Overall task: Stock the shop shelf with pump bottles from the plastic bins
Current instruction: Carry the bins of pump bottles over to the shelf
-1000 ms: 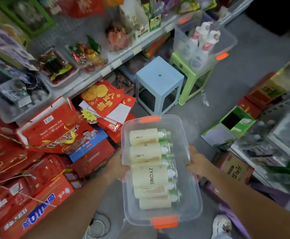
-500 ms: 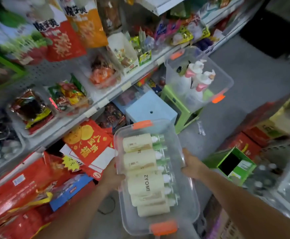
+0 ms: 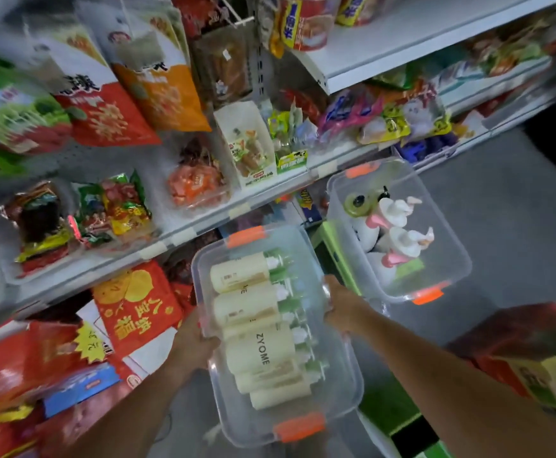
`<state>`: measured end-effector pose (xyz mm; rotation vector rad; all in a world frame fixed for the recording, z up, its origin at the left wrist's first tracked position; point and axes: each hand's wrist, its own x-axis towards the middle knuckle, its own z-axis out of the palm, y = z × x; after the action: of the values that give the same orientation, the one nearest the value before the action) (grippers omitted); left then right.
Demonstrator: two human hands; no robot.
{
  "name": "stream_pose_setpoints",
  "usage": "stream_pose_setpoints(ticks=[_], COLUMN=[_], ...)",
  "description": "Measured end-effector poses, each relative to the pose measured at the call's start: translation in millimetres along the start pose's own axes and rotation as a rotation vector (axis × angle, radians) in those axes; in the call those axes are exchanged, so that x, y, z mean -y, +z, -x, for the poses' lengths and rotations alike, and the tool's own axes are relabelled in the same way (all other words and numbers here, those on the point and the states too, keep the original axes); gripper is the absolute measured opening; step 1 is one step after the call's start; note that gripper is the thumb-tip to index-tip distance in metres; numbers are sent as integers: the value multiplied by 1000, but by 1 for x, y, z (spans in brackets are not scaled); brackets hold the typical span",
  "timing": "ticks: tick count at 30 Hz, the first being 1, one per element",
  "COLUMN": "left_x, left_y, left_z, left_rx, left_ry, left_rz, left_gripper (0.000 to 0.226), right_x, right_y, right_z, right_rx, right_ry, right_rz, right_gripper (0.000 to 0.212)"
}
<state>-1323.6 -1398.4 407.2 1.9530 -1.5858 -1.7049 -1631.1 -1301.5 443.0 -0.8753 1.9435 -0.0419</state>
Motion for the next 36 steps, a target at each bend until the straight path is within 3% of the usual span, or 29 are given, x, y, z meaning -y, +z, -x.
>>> stream_pose_setpoints(ticks=[4,15,26,36], left_x=[-22,-48,-62,-58], left_y=[22,61,63,71], left_z=[-26,-95,-130,-134], left_rx=[-31,-73,-49,-68], left_ry=[-25,-116,-115,-160], left_rz=[43,114,37,81], left_gripper=[76,93,88,97], right_x=[3,6,5,9], right_y=[-38,-80,-79,-90], right_z=[-43,-150,-187,-197], right_rx=[20,61,72,95], right_ry=[-10,-63,-31,-28], right_rz=[80,210,110,215], right_gripper=[71,70,68,71])
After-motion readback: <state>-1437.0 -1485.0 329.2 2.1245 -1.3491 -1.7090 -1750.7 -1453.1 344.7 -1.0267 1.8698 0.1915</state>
